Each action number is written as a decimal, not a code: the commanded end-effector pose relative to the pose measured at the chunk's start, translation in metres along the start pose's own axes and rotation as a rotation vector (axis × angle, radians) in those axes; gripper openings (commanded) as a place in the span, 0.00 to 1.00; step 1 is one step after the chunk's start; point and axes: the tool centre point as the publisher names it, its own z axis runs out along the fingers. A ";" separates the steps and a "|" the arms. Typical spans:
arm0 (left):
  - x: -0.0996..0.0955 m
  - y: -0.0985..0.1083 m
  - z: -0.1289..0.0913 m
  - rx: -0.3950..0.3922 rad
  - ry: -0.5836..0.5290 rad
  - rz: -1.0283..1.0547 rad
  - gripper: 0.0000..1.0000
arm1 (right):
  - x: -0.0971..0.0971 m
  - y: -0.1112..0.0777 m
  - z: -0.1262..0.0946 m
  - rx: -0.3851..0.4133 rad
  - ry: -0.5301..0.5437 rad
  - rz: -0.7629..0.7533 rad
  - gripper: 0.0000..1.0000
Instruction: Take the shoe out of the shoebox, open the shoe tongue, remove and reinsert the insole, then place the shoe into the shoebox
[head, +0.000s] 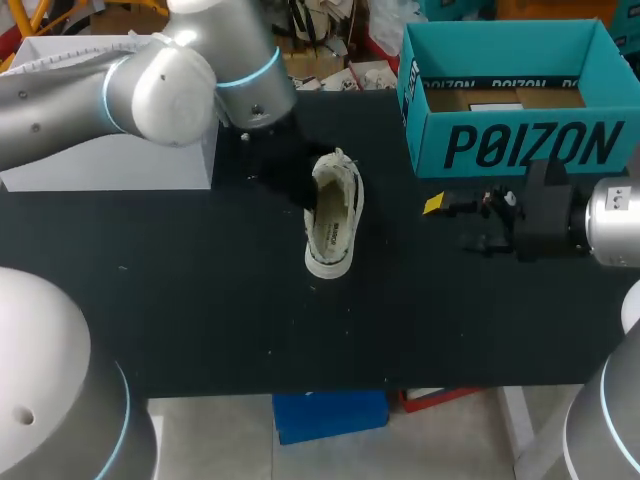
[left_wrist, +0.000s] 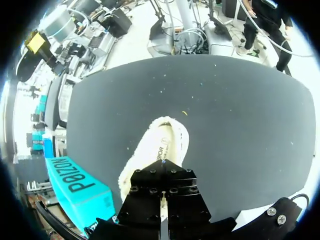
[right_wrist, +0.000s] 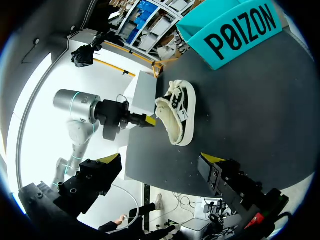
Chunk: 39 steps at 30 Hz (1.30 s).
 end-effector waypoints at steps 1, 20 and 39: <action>0.014 0.006 -0.009 0.000 -0.243 -0.128 0.00 | 0.001 0.000 0.001 -0.001 -0.003 0.001 1.00; -0.017 0.085 -0.001 0.035 -0.569 -0.426 0.00 | 0.001 0.000 0.001 -0.001 -0.003 0.001 1.00; -0.040 0.085 0.018 0.099 -0.516 -0.372 0.00 | 0.001 0.000 0.001 -0.001 -0.003 0.001 1.00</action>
